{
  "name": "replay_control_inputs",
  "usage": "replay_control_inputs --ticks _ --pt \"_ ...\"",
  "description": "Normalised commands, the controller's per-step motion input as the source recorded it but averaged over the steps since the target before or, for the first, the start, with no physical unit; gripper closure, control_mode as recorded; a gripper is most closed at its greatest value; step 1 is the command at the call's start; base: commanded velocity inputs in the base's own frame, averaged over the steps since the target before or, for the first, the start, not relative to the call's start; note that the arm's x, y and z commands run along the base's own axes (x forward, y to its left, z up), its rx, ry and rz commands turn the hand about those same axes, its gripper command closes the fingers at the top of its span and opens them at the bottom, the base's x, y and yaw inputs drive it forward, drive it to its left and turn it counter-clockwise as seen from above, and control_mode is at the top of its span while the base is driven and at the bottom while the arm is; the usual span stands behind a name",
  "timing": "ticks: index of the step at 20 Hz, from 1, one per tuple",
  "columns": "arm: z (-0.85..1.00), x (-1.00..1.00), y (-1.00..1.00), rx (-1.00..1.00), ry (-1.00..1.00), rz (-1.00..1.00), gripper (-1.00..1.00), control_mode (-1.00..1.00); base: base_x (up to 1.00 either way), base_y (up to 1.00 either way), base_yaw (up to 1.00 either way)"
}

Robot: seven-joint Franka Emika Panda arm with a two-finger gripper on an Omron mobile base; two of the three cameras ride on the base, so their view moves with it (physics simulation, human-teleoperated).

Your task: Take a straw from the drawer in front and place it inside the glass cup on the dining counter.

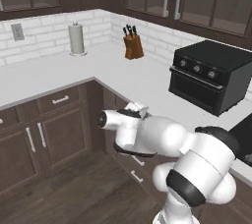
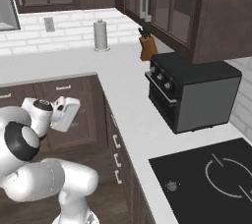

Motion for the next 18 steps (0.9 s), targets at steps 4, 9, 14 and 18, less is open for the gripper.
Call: replay_control_inputs --ticks 4,9,14,18 --pt "-0.33 0.37 -0.08 -0.23 -0.06 -0.09 -1.00 -1.00 0.00 0.00 0.00" --pt "-0.24 0.52 -0.15 -0.16 -0.07 -0.08 -1.00 -1.00 0.00 0.00 0.00" --pt "-0.31 0.50 -0.09 -0.07 -0.01 -0.06 -1.00 -1.00 0.00 0.00 0.00" --pt "-0.39 0.55 -0.07 -0.05 0.00 -0.05 -1.00 -1.00 0.00 0.00 0.00"
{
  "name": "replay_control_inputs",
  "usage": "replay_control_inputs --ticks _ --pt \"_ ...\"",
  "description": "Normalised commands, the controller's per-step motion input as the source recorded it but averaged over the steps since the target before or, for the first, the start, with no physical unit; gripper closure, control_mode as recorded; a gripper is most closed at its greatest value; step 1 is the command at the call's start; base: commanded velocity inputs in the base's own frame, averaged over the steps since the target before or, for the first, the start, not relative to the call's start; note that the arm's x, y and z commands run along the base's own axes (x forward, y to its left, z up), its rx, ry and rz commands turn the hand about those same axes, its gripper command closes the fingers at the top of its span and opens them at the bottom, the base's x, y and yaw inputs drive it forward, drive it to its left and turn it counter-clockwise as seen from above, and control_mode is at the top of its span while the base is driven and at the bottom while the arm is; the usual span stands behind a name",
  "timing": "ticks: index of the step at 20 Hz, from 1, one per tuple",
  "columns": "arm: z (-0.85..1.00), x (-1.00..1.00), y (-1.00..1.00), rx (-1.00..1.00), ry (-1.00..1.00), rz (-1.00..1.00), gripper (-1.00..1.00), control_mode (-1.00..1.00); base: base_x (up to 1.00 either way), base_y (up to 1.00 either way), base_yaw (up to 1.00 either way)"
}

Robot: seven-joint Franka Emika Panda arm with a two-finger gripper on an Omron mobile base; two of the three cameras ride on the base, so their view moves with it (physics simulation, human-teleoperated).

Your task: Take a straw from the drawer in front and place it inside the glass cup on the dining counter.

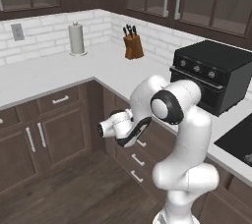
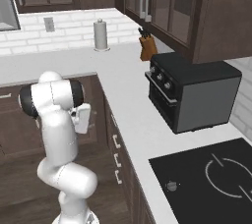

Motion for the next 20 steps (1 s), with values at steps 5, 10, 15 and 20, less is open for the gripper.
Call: replay_control_inputs --ticks 5,10,15,20 --pt "-0.33 0.48 -0.11 -0.01 0.00 -0.04 -1.00 -1.00 0.00 0.00 0.00" --pt "-0.29 0.36 -0.12 0.00 0.00 -0.01 -1.00 -1.00 0.00 0.00 0.00" --pt "-0.19 0.15 -0.28 0.00 0.00 0.00 -1.00 -1.00 0.00 0.00 0.00" --pt "-0.08 0.05 -0.38 0.02 0.00 0.00 -1.00 -1.00 0.00 0.00 0.00"
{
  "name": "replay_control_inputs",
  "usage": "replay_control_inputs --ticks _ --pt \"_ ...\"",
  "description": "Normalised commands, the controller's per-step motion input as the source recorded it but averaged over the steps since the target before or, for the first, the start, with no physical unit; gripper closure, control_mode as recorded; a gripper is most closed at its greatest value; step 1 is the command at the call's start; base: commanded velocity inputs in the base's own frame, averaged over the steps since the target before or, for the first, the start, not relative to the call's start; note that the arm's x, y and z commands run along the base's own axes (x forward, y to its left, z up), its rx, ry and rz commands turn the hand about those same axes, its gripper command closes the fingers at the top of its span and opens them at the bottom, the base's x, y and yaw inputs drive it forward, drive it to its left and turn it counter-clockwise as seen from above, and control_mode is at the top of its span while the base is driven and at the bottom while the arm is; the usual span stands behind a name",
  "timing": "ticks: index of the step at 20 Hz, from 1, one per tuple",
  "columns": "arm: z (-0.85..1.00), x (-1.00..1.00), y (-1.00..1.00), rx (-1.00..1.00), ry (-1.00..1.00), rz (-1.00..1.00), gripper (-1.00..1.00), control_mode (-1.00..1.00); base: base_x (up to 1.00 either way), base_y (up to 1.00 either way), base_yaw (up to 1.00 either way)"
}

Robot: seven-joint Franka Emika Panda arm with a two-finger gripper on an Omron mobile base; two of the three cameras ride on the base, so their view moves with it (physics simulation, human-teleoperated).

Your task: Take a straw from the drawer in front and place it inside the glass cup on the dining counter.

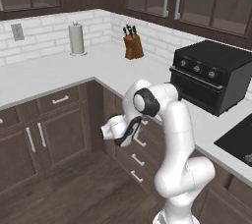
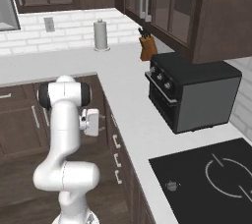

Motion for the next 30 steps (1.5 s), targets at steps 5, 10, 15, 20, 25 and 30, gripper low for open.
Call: replay_control_inputs --ticks 5,10,15,20,25,30 --pt "-0.03 0.17 -0.20 0.05 0.00 0.01 -1.00 -1.00 0.00 0.00 0.00" --pt "-0.11 0.31 -0.01 0.04 0.00 0.04 -1.00 -1.00 0.00 0.00 0.00" --pt "-0.28 0.42 0.00 0.01 0.00 0.06 -1.00 -1.00 0.00 0.00 0.00" --pt "-0.50 0.47 0.00 0.00 0.00 0.07 -1.00 -1.00 0.00 0.00 0.00" --pt "-0.48 0.50 0.00 0.00 0.00 0.03 -1.00 -1.00 0.00 0.00 0.00" --pt "-0.13 0.45 -0.03 0.00 0.00 0.00 -1.00 -1.00 0.00 0.00 0.00"
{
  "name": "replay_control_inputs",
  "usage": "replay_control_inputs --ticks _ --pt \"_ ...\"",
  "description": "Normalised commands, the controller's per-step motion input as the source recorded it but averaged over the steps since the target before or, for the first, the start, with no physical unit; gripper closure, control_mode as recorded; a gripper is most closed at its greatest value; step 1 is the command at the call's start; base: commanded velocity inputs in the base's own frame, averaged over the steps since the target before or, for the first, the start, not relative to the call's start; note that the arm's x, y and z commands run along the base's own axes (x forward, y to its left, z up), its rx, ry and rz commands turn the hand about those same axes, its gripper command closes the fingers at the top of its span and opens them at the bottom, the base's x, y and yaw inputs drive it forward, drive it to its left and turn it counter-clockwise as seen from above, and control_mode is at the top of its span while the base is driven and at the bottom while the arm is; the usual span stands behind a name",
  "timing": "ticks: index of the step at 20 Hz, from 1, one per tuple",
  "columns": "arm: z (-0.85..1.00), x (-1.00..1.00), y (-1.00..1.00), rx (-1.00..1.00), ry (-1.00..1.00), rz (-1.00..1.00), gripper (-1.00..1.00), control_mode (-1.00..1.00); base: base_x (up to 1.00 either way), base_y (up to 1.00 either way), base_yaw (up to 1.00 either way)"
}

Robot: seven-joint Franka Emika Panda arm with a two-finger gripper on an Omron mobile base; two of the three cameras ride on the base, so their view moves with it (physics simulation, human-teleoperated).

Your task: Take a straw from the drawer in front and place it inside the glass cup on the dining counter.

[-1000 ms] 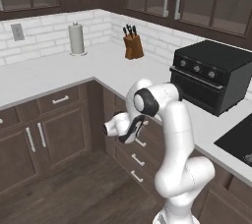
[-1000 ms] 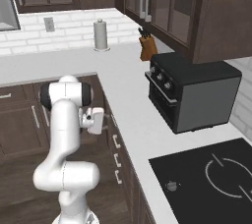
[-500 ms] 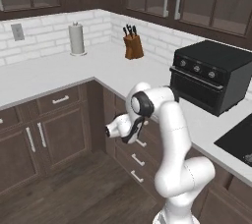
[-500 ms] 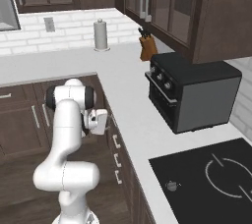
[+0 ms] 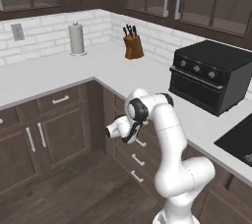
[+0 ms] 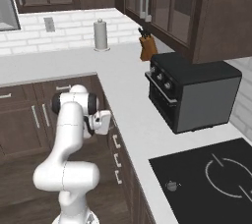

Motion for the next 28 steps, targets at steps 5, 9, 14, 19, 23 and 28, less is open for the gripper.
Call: replay_control_inputs --ticks 5,9,14,19,23,28 --pt "-0.01 0.43 -0.13 0.00 0.00 0.00 -1.00 -1.00 0.00 0.00 0.00" --pt "-0.09 0.39 -0.14 0.00 0.00 0.00 1.00 -1.00 0.00 0.00 0.00" --pt "-0.10 0.06 -0.04 0.00 0.00 0.00 1.00 -1.00 0.00 0.00 0.00" --pt "-0.03 -0.33 0.24 0.00 0.00 0.00 1.00 -1.00 0.00 0.00 0.00" --pt "0.00 -0.54 0.75 0.00 0.00 0.00 1.00 -1.00 0.00 0.00 0.00" --pt "0.00 -0.67 1.00 0.00 0.00 0.00 1.00 -1.00 0.00 0.00 0.00"
